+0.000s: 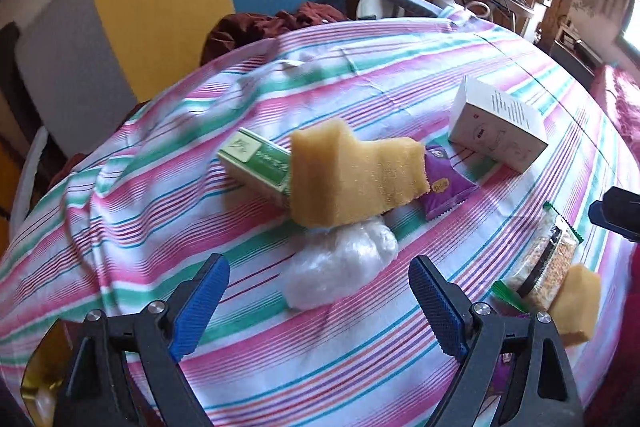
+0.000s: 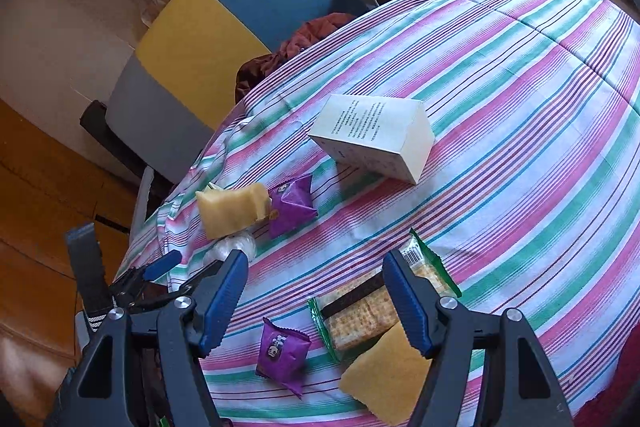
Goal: Organize objects
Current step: 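Grasp the second plastic-wrapped bundle with the left tool, then carry the plastic bundle into the tray while the right tool grasps a purple packet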
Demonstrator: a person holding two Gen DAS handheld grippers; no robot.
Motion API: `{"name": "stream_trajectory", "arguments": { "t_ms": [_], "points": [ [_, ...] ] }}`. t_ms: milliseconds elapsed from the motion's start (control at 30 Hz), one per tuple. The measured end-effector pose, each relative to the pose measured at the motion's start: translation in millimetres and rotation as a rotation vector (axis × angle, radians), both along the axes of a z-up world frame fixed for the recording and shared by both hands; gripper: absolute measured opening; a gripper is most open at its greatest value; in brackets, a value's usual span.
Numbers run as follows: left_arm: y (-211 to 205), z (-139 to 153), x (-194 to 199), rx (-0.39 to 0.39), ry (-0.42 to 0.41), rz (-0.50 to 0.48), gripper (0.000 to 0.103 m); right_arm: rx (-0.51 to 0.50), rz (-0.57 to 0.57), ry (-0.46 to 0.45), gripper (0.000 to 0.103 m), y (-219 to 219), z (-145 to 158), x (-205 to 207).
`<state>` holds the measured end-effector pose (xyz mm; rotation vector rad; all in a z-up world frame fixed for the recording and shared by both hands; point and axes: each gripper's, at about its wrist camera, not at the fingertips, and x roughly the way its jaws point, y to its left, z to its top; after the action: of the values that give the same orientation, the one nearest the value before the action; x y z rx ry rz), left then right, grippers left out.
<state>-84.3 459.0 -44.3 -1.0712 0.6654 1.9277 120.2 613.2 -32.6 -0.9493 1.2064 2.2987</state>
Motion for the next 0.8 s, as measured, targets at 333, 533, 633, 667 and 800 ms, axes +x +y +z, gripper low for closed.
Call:
{"name": "stream_trajectory", "arguments": {
  "t_ms": [333, 533, 633, 667, 800],
  "points": [
    [1, -23, 2, -0.010, -0.052, -0.013, 0.038, 0.005, 0.176, 0.066, 0.058, -21, 10, -16],
    [-45, -14, 9, 0.028, -0.073, 0.093, 0.038, -0.034, 0.493, -0.024, 0.051, -73, -3, -48],
    [-65, -3, 17, 0.062, -0.067, 0.118, 0.038, -0.002, 0.535, -0.085, 0.049, -87, -8, -52],
    [-72, 1, 20, 0.080, -0.069, 0.129, 0.038, 0.001, 0.537, -0.105, 0.049, -90, -11, -53],
    [-93, 13, 31, 0.113, -0.062, 0.151, 0.038, -0.005, 0.530, -0.115, 0.048, -90, -13, -51]
  ]
}}
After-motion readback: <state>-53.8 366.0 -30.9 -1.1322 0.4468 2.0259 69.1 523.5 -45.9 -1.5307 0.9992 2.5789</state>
